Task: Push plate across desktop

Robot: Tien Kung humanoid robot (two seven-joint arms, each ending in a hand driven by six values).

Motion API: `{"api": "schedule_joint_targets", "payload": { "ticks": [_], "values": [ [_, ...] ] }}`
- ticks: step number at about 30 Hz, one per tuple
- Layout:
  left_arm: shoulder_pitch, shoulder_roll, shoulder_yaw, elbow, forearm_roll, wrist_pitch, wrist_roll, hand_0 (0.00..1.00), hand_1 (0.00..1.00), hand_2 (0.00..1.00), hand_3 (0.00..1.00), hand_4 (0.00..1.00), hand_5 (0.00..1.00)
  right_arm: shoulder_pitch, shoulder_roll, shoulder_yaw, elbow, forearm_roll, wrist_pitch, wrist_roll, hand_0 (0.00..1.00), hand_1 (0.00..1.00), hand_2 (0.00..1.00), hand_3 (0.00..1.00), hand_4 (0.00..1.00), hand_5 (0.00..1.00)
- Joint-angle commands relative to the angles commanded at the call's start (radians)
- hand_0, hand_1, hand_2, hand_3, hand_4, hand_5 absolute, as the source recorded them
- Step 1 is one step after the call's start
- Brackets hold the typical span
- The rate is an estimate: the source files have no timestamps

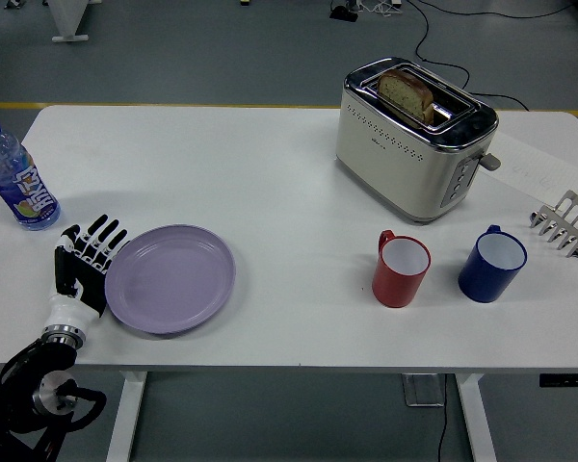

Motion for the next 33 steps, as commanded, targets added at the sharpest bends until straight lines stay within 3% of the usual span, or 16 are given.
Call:
{"api": "schedule_joint_targets", "payload": {
  "ticks": [8,33],
  "values": [
    [0.006,-0.019,0.026,-0.012,-0.003,-0.002,0.003,0.742,0.758,0.758,0.7,0.512,0.998,-0.002,0.0,0.002,0.0,-0.003,-0.001,0.0,0.608,0.57,0.7,0.678,0.38,0.638],
    [0.003,-0.019,0.085,-0.03,-0.006,-0.002,0.008,0.738,0.756,0.755,0.698,0.507,0.998,-0.005,0.0,0.009,0.0,-0.015,-0.001,-0.001,0.606,0.568,0.699,0.679,0.38,0.636]
  ]
}}
